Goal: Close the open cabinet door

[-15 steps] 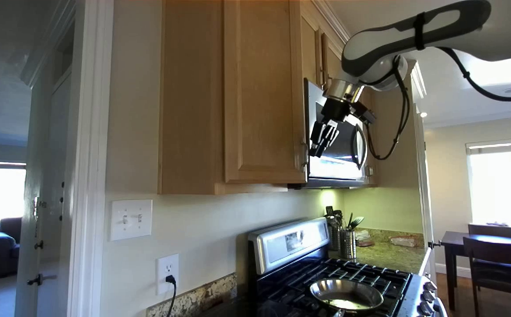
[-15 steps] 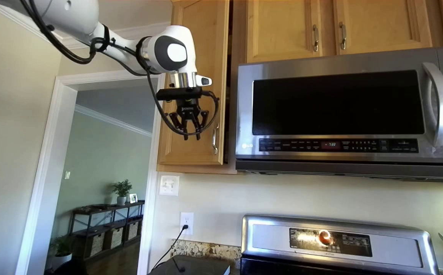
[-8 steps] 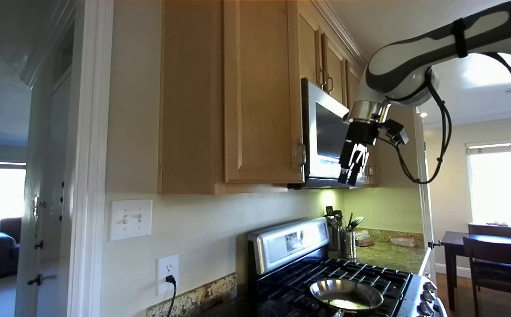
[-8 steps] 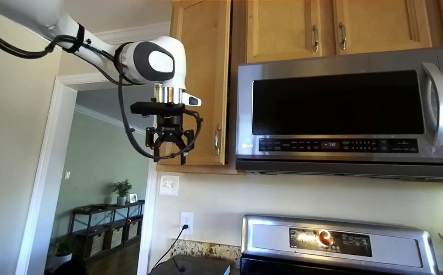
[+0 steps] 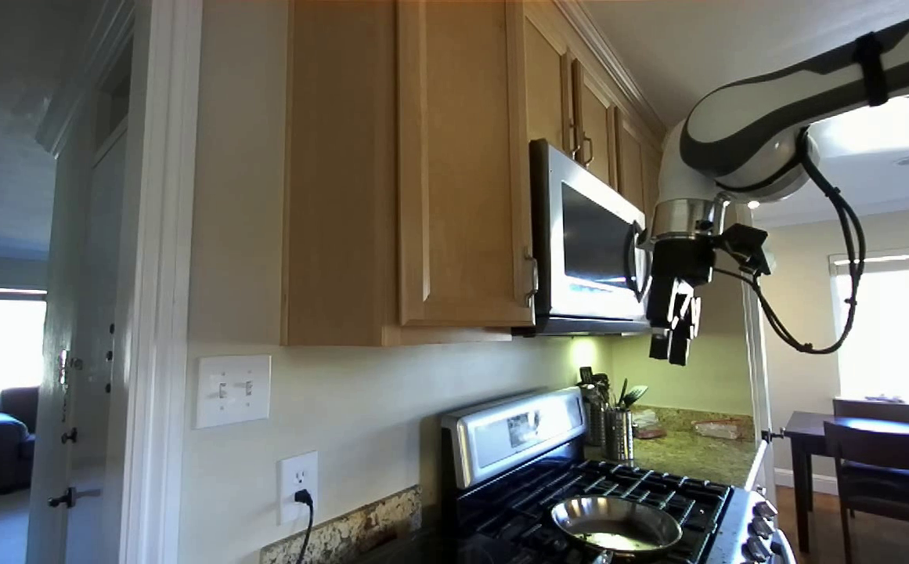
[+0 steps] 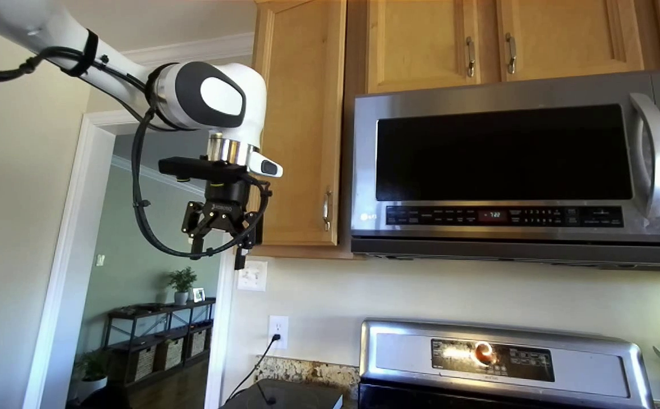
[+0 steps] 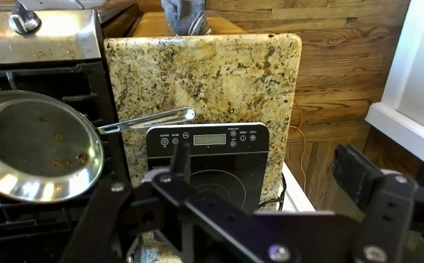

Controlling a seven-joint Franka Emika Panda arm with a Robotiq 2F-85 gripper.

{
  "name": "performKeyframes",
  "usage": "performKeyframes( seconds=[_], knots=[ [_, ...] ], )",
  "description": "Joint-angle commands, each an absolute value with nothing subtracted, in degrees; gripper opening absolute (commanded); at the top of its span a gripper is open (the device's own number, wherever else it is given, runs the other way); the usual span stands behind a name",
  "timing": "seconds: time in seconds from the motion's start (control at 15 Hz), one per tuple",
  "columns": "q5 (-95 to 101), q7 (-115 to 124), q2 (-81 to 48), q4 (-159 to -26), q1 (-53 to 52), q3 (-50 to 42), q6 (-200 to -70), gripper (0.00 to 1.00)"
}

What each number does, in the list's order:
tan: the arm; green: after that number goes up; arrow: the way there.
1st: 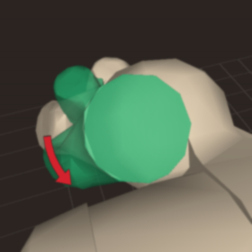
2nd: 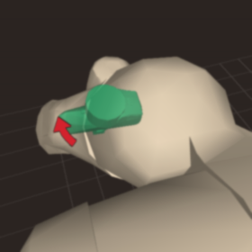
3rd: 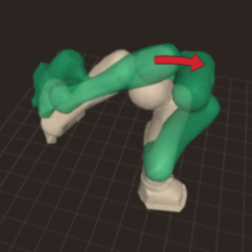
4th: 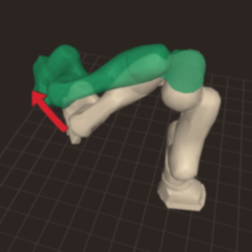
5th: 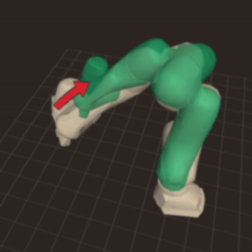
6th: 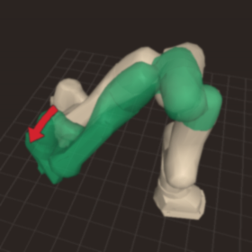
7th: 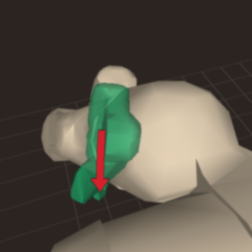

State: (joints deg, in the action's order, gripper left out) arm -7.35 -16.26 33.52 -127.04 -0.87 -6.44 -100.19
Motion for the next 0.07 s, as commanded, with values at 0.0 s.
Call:
performKeyframes(
  seconds=[0.0],
  knots=[
    [-7.32, -16.22, 33.35, -126.85, -0.92, -6.45, -100.08, 1.00]
  ],
)
